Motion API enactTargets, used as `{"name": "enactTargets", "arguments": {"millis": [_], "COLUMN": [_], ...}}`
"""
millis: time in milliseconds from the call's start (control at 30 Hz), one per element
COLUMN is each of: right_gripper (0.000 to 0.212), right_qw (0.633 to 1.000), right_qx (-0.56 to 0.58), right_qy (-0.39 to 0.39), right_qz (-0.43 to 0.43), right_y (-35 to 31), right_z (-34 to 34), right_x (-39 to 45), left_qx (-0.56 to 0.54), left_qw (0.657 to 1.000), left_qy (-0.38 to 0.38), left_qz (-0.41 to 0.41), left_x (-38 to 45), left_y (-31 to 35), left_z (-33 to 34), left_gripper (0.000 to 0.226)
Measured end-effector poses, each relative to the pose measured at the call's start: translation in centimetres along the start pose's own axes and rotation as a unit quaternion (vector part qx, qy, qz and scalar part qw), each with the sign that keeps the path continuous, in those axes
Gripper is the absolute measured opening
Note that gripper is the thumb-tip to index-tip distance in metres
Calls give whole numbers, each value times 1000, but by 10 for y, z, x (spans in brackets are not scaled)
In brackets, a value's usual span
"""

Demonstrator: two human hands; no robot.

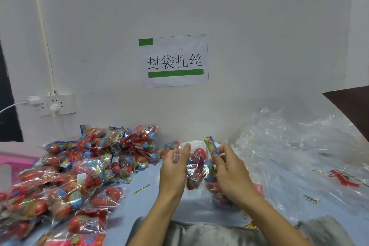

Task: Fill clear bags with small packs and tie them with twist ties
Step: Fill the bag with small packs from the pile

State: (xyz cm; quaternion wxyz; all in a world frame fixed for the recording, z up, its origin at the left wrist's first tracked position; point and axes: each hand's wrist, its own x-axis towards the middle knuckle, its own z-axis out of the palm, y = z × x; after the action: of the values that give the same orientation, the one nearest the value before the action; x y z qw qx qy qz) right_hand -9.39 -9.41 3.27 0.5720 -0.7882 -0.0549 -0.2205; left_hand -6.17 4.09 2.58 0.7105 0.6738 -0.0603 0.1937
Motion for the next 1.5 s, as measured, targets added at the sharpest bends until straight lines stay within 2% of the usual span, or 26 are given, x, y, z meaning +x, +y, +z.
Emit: {"name": "enactTargets", "arguments": {"millis": [133, 367, 467, 667, 700, 733, 867, 933, 1033, 1333, 1433, 1500], "right_gripper": [8, 10, 9, 5, 2, 9, 62, 70, 67, 42, 37, 42], "right_qw": [999, 996, 996, 992, 992, 992, 988, 978, 970, 972, 975, 975], "right_qx": [-44, -37, -40, 22, 45, 58, 155, 191, 200, 192, 183, 200], "right_qy": [-2, 67, 78, 114, 111, 101, -12, -72, -124, -127, -119, -92], "right_qz": [-18, -37, -34, -47, -45, -40, 17, 45, 56, 43, 30, 35], "right_y": [5, 9, 8, 4, 2, 0, -12, -15, -17, -17, -19, -18], "right_z": [1, 0, 1, -2, -4, -6, -12, -13, -14, -23, -28, -32], "right_x": [1, 4, 5, 5, 4, 4, 1, -2, -4, -5, -4, -1], "left_qx": [-47, -92, -106, -155, -171, -188, -231, -225, -196, -193, -215, -192], "left_qw": [996, 981, 986, 983, 980, 975, 946, 937, 937, 937, 924, 932], "left_qy": [-61, -164, -126, -90, -96, -109, -213, -254, -279, -279, -304, -300], "left_qz": [-43, -37, -30, -30, -36, -45, -81, -83, -74, -83, -81, -72], "left_x": [-1, -5, -4, -2, -1, 0, -3, -6, -11, -11, -10, -9], "left_y": [5, 7, 5, 9, 10, 11, 15, 15, 18, 16, 15, 14], "left_z": [0, -5, -3, -7, -9, -11, -16, -15, -12, -16, -16, -15], "left_gripper": [66, 66, 56, 61, 58, 54, 42, 37, 39, 61, 83, 98]}}
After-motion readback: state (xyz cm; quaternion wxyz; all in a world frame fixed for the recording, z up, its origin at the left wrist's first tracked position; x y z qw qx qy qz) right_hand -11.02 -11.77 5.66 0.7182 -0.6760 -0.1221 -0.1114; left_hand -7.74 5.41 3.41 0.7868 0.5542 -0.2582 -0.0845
